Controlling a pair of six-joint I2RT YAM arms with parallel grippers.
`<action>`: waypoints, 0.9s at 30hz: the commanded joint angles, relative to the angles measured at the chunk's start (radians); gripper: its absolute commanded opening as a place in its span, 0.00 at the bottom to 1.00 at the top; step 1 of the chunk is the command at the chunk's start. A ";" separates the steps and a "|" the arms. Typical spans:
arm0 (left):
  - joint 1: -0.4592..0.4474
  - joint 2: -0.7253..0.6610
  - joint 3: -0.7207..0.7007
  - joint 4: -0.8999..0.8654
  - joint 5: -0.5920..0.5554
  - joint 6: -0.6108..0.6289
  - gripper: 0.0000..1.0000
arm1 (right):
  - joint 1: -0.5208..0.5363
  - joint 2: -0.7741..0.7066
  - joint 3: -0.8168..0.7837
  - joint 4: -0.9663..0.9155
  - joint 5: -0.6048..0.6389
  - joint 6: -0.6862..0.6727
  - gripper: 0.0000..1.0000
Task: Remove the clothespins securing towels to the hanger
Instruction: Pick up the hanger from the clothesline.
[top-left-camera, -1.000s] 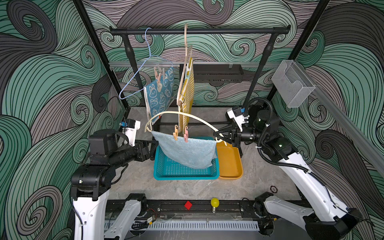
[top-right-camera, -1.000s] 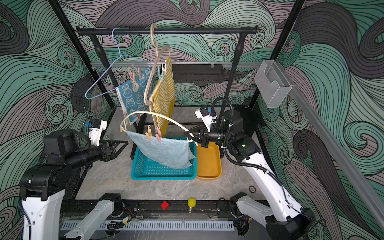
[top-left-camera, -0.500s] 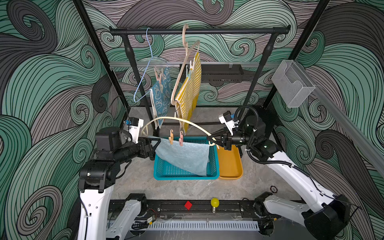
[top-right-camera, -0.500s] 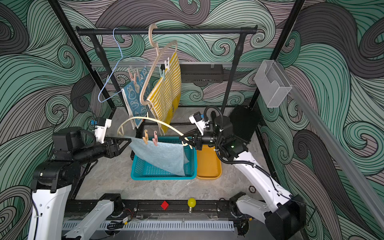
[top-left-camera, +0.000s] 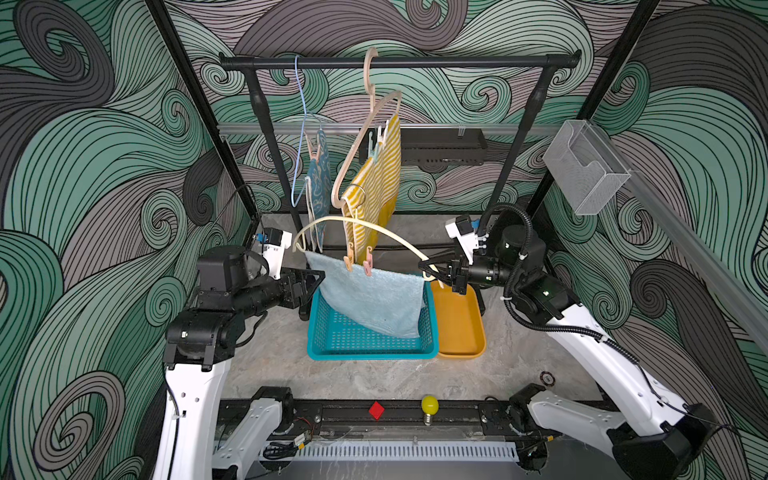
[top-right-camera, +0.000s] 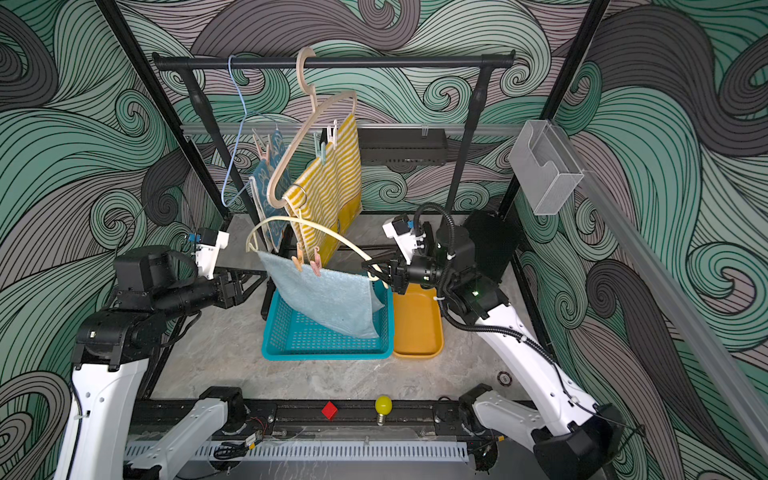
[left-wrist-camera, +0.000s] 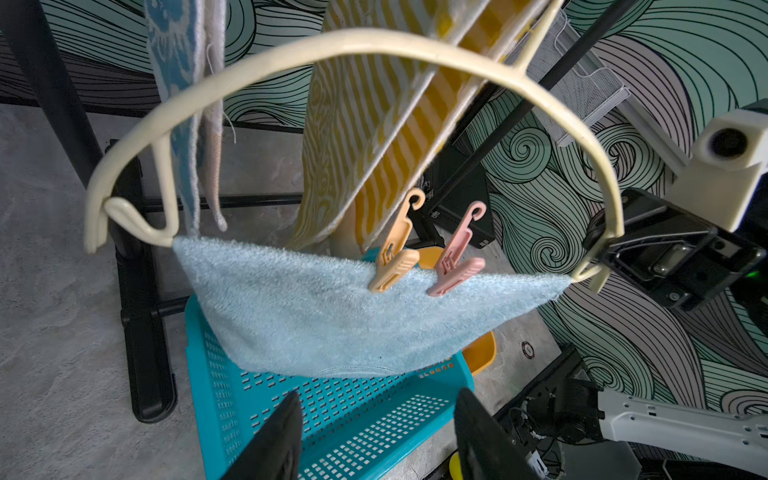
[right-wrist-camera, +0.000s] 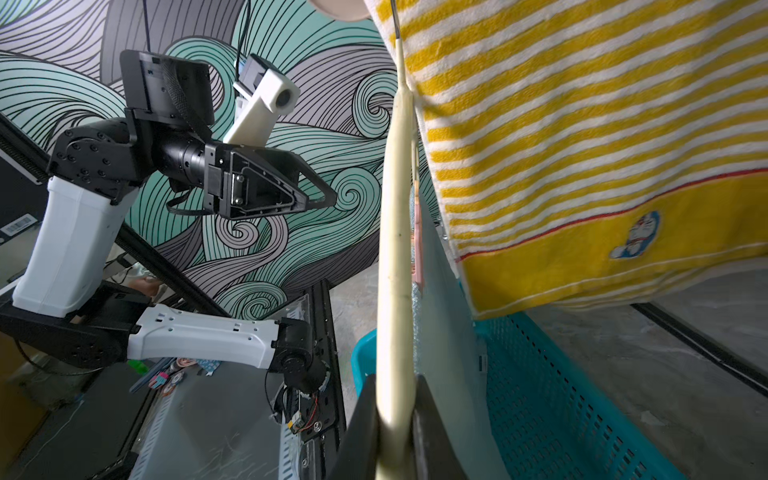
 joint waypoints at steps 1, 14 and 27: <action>-0.010 0.004 0.016 0.021 0.012 0.002 0.57 | 0.005 -0.043 0.039 0.024 0.046 -0.034 0.00; -0.020 0.013 0.006 0.024 0.001 -0.002 0.57 | 0.005 -0.164 -0.021 -0.004 0.036 -0.037 0.00; -0.035 0.011 0.003 0.026 -0.013 -0.015 0.57 | 0.005 -0.286 -0.077 -0.124 0.082 -0.069 0.00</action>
